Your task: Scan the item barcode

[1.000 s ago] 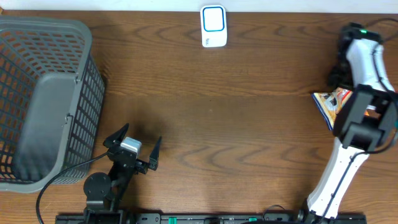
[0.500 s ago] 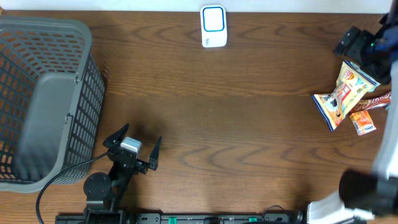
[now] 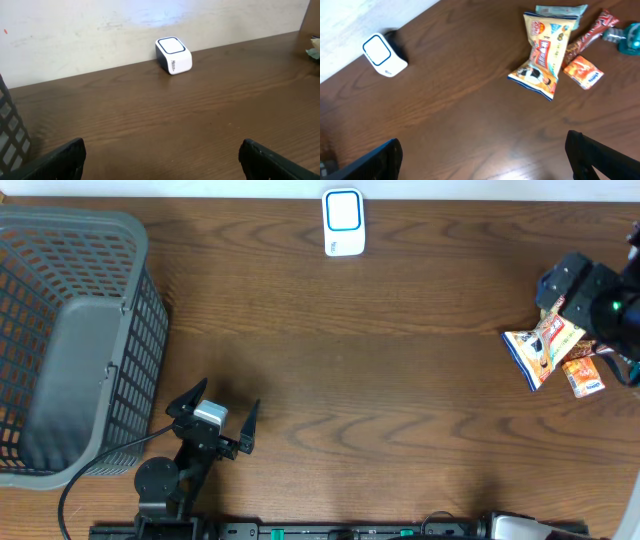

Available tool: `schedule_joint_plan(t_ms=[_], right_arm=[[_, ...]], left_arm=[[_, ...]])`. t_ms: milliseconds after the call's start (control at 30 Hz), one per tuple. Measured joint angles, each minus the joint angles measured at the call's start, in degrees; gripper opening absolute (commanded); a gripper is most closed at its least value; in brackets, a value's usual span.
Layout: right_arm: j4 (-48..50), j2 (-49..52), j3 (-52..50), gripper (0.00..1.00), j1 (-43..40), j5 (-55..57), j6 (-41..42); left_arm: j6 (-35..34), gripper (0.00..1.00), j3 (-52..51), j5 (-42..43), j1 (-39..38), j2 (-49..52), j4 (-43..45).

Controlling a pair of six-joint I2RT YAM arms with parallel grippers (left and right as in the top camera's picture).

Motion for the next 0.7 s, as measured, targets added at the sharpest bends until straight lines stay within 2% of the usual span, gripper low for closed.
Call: schedule_joint_plan(t_ms=[367,700], right_arm=[[-5.0,-6.8,-0.1,0.99,0.0,-0.7,0.0],[-6.0,-23.5,0.0,0.99,0.0,-1.4,-2.7]], left_arm=[[0.0,0.98,0.0,0.0,0.0,0.0,0.0],[0.0,0.98,0.0,0.0,0.0,0.0,0.0]])
